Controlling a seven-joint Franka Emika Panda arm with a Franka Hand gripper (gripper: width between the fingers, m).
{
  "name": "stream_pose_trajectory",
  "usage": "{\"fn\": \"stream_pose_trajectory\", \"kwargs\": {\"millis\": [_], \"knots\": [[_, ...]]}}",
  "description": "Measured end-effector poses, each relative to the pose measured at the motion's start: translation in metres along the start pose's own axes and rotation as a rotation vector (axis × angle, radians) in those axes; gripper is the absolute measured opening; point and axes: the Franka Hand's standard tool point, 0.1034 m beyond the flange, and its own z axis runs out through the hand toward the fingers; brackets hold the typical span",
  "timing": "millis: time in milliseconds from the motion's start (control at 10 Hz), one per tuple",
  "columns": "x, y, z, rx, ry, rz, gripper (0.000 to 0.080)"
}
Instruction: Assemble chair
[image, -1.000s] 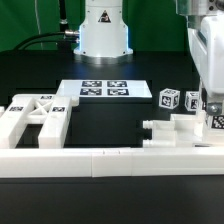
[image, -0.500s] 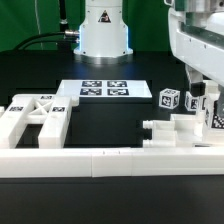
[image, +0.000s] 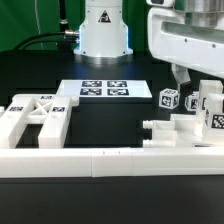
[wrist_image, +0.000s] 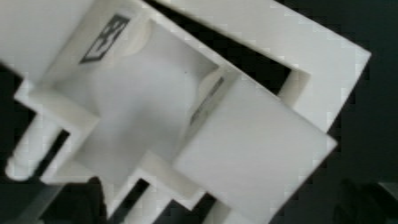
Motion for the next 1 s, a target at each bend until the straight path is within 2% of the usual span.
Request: {"fn": "stream_pose_trajectory", "kwargs": {"millis": [500, 700, 1000], "knots": [[0.003, -0.002, -0.001, -0.012, 0.003, -0.378, 0.0649], [-0.003, -0.005, 0.0, -0.03, 0.014, -0.461, 0.0649], [-0.011, -0.01, 0.002, -0.035, 0.019, -0.586, 0.0649]]}}
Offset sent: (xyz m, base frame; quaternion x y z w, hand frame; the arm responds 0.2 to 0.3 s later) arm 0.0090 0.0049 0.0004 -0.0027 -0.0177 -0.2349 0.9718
